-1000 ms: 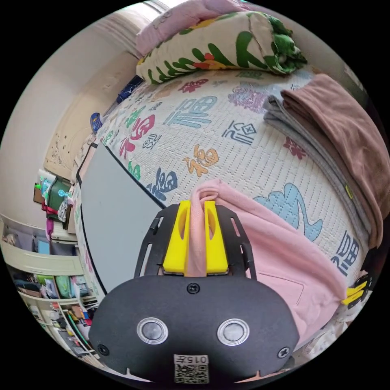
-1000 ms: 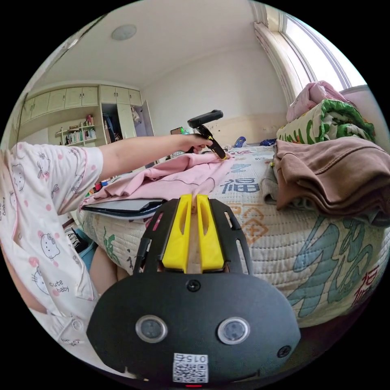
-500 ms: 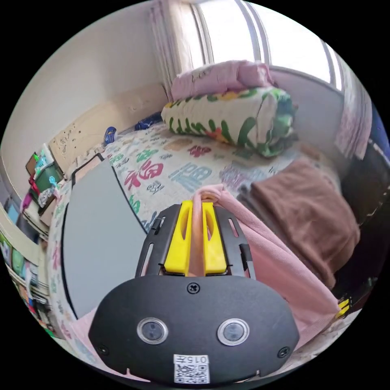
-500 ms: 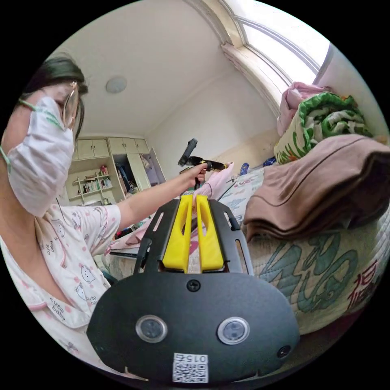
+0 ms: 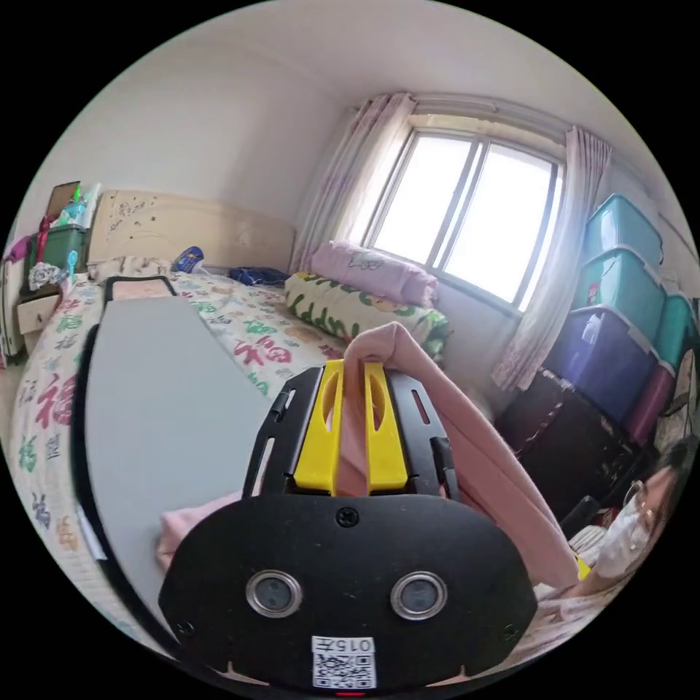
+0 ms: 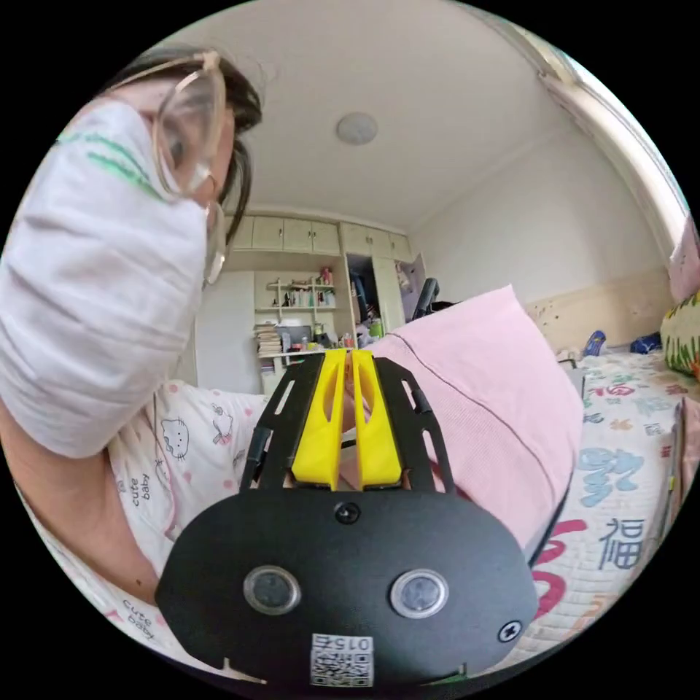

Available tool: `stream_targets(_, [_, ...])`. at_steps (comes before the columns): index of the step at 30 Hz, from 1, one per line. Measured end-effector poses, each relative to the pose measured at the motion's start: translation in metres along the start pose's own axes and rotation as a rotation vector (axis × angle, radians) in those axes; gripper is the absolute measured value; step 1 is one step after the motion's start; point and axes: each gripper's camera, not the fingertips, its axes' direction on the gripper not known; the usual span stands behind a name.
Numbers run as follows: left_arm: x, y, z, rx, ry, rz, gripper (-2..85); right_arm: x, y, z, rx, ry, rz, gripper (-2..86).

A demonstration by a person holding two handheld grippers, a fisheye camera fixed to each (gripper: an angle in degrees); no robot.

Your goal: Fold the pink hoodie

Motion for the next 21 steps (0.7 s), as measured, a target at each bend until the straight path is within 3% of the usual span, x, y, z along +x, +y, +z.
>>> stream_targets(5, [-0.089,0.052,-0.007,-0.251,-0.156,-0.055,4.9,-0.007,0.022,0.082,-0.192,-0.057,0.116,-0.3])
stream_targets(7, [-0.115,0.065,-0.011,-0.294,-0.096,-0.070,5.3,-0.013,0.027,0.099,-0.242,-0.062,0.145,-0.2])
stream_targets(13, [-0.161,0.078,-0.068,-0.241,-0.074,-0.112,3.6,-0.052,0.010,0.109,-0.317,0.030,0.087,-0.1])
stream_targets(15, [-0.177,0.078,-0.091,-0.132,0.103,-0.209,7.5,-0.071,0.002,0.115,-0.336,0.028,0.064,-0.1])
stream_targets(18, [-0.176,0.070,-0.091,-0.056,0.186,-0.301,13.5,-0.100,-0.008,0.123,-0.353,0.051,0.006,-0.2])
stream_targets(21, [-0.149,0.049,-0.058,-0.178,0.187,-0.243,15.5,-0.124,-0.023,0.127,-0.393,0.064,-0.017,-0.4])
